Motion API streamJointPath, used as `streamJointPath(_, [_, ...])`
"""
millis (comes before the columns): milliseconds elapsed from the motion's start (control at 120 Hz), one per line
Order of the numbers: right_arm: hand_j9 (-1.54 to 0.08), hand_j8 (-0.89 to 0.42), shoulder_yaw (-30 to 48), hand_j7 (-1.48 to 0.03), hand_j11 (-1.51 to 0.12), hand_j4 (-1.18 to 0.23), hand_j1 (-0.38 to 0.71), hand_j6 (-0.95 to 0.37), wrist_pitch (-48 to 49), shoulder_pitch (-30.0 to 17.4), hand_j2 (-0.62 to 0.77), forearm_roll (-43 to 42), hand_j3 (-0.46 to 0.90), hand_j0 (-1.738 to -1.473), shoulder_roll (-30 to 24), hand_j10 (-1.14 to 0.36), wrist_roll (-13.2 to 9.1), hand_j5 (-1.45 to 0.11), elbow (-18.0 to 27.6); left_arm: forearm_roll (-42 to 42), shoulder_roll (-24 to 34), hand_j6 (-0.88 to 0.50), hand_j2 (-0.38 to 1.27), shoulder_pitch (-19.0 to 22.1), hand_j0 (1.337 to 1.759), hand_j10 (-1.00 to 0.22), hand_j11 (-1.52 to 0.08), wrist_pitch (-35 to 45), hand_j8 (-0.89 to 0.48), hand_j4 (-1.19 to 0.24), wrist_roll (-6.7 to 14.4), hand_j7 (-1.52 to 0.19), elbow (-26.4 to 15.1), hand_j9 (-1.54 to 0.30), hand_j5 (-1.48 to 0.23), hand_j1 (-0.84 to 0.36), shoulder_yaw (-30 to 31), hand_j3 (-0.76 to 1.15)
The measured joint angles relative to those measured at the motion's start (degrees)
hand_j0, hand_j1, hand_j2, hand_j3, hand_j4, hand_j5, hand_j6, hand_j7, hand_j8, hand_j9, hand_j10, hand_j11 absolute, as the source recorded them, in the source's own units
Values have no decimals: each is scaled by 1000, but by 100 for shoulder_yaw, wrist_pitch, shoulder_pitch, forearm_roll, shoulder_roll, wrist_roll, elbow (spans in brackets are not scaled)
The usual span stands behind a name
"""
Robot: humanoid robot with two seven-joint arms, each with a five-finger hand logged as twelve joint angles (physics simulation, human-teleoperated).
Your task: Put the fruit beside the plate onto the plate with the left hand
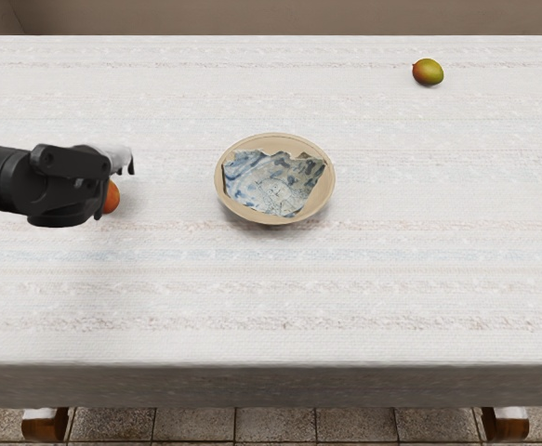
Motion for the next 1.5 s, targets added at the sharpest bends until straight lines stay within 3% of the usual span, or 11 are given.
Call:
streamJointPath(600, [-45,-35,0,-45,-45,-35,-308,-35,0,0,-7,1,0,-1658,0,-35,0,-45,1,6,-111,-393,78,289,1658,-389,-506,-4,-389,-388,-63,-502,196,-506,-504,-117,-23,0])
streamJointPath(675, [-45,-35,0,-45,-45,-35,-308,-35,0,0,-7,1,0,-1658,0,-35,0,-45,0,26,-99,-277,81,319,1658,-403,-523,10,-403,-270,-88,-684,199,-523,-693,-134,-26,0])
streamJointPath(775, [-45,-35,0,-45,-45,-35,-308,-35,0,0,-7,1,0,-1658,0,-35,0,-45,0,30,-86,-273,94,320,1658,-467,-607,5,-441,-268,-107,-688,197,-607,-693,-211,-28,0])
streamJointPath(833, [-45,-35,0,-45,-45,-35,-308,-35,0,0,-7,0,0,-1658,0,-35,1,-45,0,24,-14,-315,105,321,1658,-505,-659,-1,-471,-313,-107,-686,196,-659,-662,-252,-24,0])
streamJointPath(1017, [-45,-35,0,-45,-45,-35,-307,-35,0,0,-7,1,0,-1658,0,-35,-2,-45,0,0,65,-494,172,321,1657,-544,-761,-13,-389,-494,-96,-778,189,-761,-768,-292,-6,0])
streamJointPath(1283, [-45,-35,0,-45,-45,-35,-307,-35,0,0,-7,0,0,-1658,0,-35,-1,-45,1,-37,74,-416,413,294,1651,-455,-1042,-71,-272,-727,-88,-1040,172,-1043,-1075,-358,3,0])
streamJointPath(1500, [-45,-35,0,-45,-45,-35,-307,-35,0,0,-7,1,0,-1658,0,-35,-1,-45,0,-80,118,-414,413,-16,1650,-459,-1129,-210,-265,-777,-94,-1129,155,-1129,-1204,-321,-7,0])
